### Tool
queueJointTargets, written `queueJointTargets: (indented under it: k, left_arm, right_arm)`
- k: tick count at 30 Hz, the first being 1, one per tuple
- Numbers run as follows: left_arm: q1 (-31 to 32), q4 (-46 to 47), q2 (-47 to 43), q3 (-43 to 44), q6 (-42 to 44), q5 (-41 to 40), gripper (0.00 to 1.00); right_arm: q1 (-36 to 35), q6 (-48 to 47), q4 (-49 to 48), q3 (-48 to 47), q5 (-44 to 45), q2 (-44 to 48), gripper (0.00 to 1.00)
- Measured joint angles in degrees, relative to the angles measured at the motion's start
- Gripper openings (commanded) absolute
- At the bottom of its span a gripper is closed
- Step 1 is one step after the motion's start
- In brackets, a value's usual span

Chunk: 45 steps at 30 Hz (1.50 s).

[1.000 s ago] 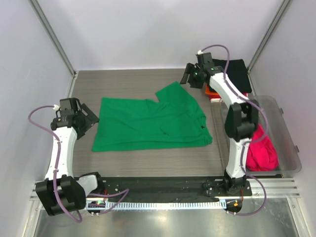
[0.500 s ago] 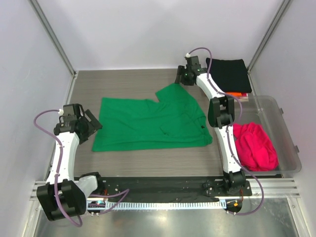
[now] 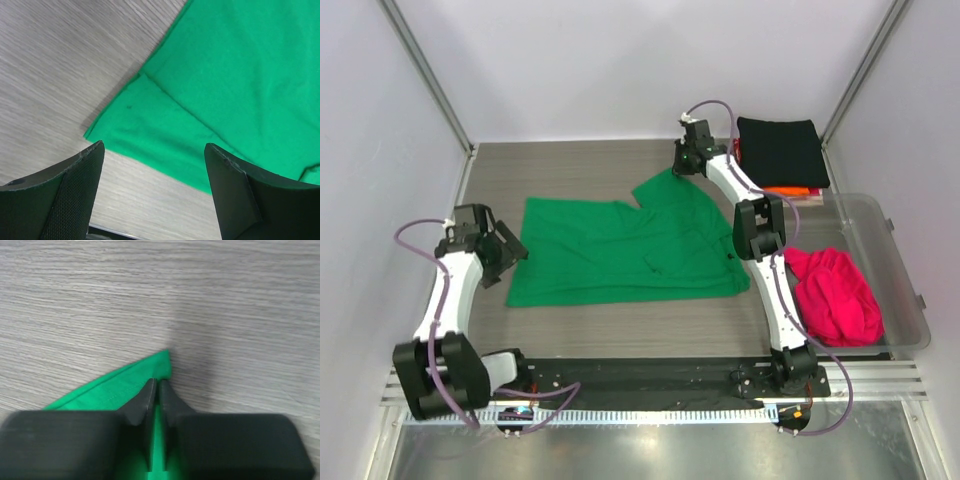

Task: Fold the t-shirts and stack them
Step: Fold the tshirt

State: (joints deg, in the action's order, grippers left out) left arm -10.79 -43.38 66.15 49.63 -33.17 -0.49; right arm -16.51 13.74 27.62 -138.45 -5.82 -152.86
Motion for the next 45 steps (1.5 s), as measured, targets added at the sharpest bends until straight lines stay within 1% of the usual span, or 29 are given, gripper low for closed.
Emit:
queueJointTargets:
  k: [1,2,4,5,8,12,15,19,22,26,32,34,35,37,38,40,42,44,45]
  left_arm:
    - [0.00,0.39,1.66,0.42,-0.42,-0.15,0.81]
    - [0.00,0.68,3.80,1.49,-0.87,-0.35,0.81]
    - [0.02,1.66,9.42,5.14,-1.46,-0.83,0.79]
    - [0.04,2.49,13.11,8.07,-1.92,-1.18,0.77]
    - [0.04,4.90,25.51,18.86,-2.64,-1.62,0.71]
    - [0.09,7.78,41.81,33.68,-2.84,-0.57,0.68]
    - [0.17,8.37,50.97,42.01,-2.62,1.16,0.66]
    - [0.28,8.85,59.21,49.07,-2.03,3.41,0.66]
    - [0.31,8.81,61.31,51.89,-1.68,4.83,0.66]
    - [0.33,10.49,63.36,53.72,-1.79,7.23,0.57]
    - [0.33,13.73,63.23,52.02,-2.36,9.01,0.47]
    - [0.39,14.69,62.90,51.23,-2.40,9.18,0.47]
    - [0.44,14.91,62.88,51.15,-2.38,9.27,0.45]
    - [0.70,15.43,62.88,51.04,-2.43,9.33,0.38]
    - [0.87,15.54,62.90,50.95,-2.34,9.35,0.31]
    - [1.33,15.63,62.90,50.56,-2.45,9.57,0.24]
    - [1.64,15.58,62.90,50.40,-2.58,9.75,0.11]
    - [1.81,15.45,63.04,50.36,-2.43,9.79,0.00]
    - [1.84,15.37,63.06,50.36,-2.38,9.75,0.00]
  right_arm:
    - [-0.13,-0.20,-0.20,0.11,0.17,-0.04,0.04]
    - [-0.24,-0.22,-0.22,0.24,0.24,-0.02,0.01]
    - [-0.33,-0.11,-0.50,0.39,0.52,-0.02,0.01]
    - [-0.33,-0.07,-0.61,0.46,0.55,-0.02,0.01]
    - [-0.31,0.15,-0.81,0.57,0.50,0.02,0.01]
    - [-0.31,0.66,-1.29,2.45,0.52,1.22,0.01]
    - [-0.33,1.27,-1.49,5.75,0.48,3.39,0.01]
    - [-0.31,1.66,-1.66,10.73,0.46,7.04,0.01]
    - [-0.33,1.79,-2.29,13.46,0.37,9.38,0.01]
    - [-0.37,2.32,-2.73,15.78,0.31,11.72,0.01]
    - [-0.37,3.10,-3.34,16.94,0.37,12.39,0.01]
    - [-0.37,3.26,-3.34,17.27,0.35,12.39,0.01]
    - [-0.37,3.37,-3.34,17.31,0.35,12.39,0.01]
    - [-0.37,3.56,-3.41,17.46,0.35,12.39,0.01]
    - [-0.37,3.58,-3.45,17.49,0.35,12.39,0.01]
    - [-0.37,3.58,-3.48,17.59,0.35,12.39,0.01]
    - [-0.37,3.58,-3.45,17.64,0.35,12.39,0.01]
    - [-0.37,3.58,-3.41,17.64,0.33,12.39,0.01]
    - [-0.37,3.56,-3.37,17.64,0.33,12.41,0.01]
